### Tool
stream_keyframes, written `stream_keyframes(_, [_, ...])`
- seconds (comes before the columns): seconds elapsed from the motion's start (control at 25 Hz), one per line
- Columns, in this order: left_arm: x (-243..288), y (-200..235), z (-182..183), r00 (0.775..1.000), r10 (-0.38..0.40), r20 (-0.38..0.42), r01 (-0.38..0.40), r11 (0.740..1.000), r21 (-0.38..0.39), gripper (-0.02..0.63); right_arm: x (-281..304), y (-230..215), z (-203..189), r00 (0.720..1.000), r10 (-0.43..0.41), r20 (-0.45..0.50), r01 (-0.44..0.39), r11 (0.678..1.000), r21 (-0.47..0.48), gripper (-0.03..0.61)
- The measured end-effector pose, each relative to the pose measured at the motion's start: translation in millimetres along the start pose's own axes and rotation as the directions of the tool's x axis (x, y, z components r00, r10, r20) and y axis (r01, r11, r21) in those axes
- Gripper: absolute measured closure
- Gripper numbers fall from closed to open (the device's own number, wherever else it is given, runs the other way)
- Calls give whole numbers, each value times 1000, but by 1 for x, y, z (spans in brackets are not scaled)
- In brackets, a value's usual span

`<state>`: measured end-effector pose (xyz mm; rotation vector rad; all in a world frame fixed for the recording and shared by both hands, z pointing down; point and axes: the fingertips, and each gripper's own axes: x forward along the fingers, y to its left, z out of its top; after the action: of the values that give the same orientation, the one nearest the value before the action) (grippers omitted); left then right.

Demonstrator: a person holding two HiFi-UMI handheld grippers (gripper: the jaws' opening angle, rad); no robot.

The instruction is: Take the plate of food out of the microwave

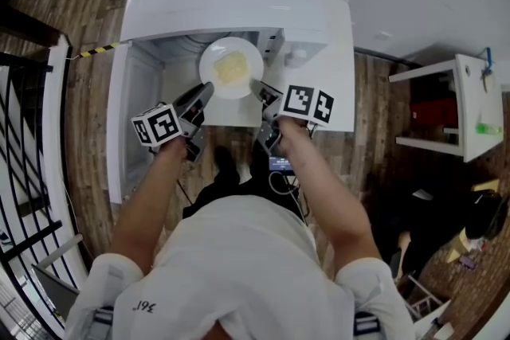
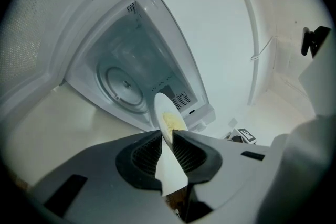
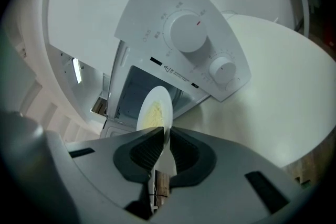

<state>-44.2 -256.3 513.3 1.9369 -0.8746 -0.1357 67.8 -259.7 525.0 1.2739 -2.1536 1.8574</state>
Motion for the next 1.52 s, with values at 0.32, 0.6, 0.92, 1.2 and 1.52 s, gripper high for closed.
stream_keyframes(0.32, [-13, -17, -10, 1000, -6, 1, 6, 1000, -2, 546, -20, 7, -11, 1000, 5, -14, -5, 1000, -5, 543])
stream_keyframes(0.6, [-25, -31, -20, 1000, -2, -11, 3, 1000, 18, 546, -40, 14, -23, 1000, 16, -20, -17, 1000, -6, 543])
stream_keyframes(0.92, [-39, -61, -25, 1000, -25, 4, 25, 1000, 13, 546, -68, 31, -29, 999, 50, -8, -50, 999, -11, 543])
stream_keyframes(1.2, [-51, -82, -32, 1000, -18, 3, 18, 999, 27, 546, -89, 39, -37, 998, 66, -7, -66, 998, -16, 543])
stream_keyframes(1.52, [-57, -99, -27, 999, -39, 20, 38, 998, 42, 546, -102, 50, -35, 996, 86, 5, -86, 996, -35, 543])
